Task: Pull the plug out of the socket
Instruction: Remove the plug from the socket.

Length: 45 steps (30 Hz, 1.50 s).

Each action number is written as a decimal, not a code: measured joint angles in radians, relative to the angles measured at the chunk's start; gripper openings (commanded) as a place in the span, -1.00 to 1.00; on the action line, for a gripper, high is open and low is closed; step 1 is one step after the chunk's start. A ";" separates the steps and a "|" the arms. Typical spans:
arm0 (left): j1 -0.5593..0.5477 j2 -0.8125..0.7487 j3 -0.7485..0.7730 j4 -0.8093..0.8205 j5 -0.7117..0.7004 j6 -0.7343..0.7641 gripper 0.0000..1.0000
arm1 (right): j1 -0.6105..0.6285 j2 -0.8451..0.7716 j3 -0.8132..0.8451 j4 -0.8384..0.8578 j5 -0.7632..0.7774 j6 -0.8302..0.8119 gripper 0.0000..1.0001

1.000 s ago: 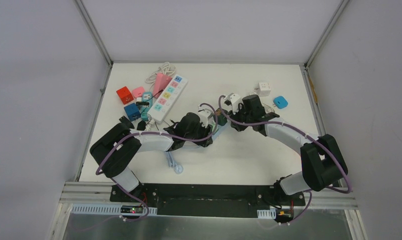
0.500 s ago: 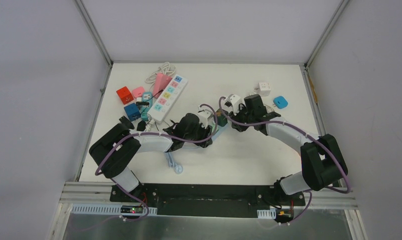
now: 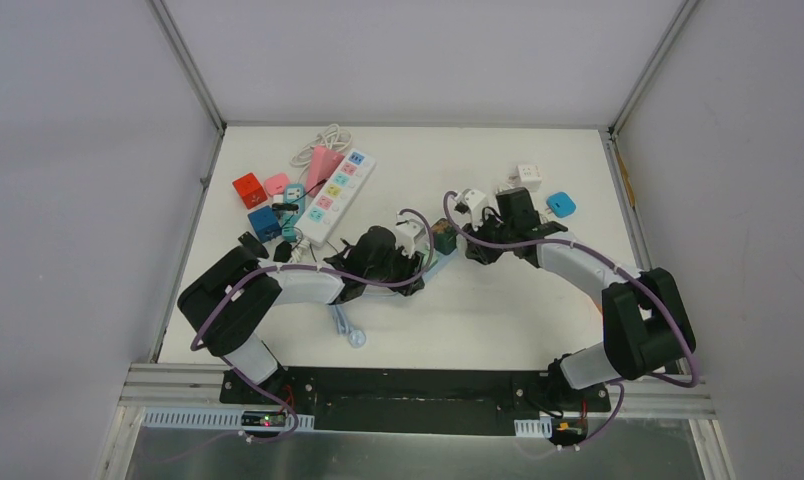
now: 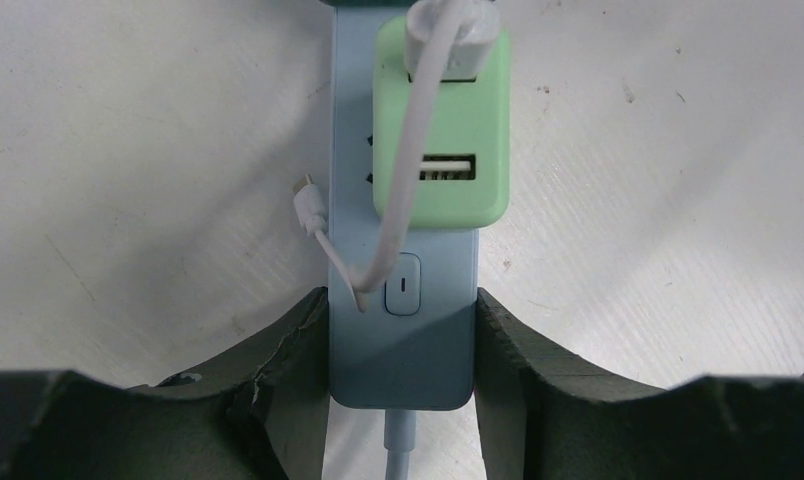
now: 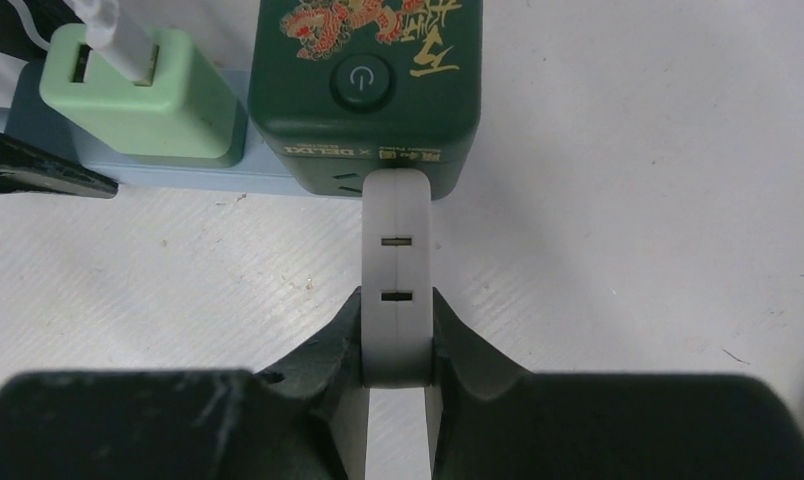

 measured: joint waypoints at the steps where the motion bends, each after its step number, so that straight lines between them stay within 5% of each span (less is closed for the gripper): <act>1: 0.003 0.000 -0.003 0.007 0.005 0.002 -1.00 | -0.010 0.000 0.000 -0.004 -0.016 -0.002 -1.00; 17: 0.037 0.000 -0.038 0.084 0.048 -0.041 -1.00 | 0.056 0.003 0.012 -0.004 0.074 -0.044 -1.00; 25: 0.052 0.018 -0.064 0.169 0.095 -0.042 -1.00 | -0.041 0.004 0.017 -0.052 -0.060 -0.030 -1.00; 45: 0.072 0.038 -0.069 0.206 0.103 -0.044 -1.00 | -0.045 -0.005 0.020 -0.082 -0.054 -0.063 -1.00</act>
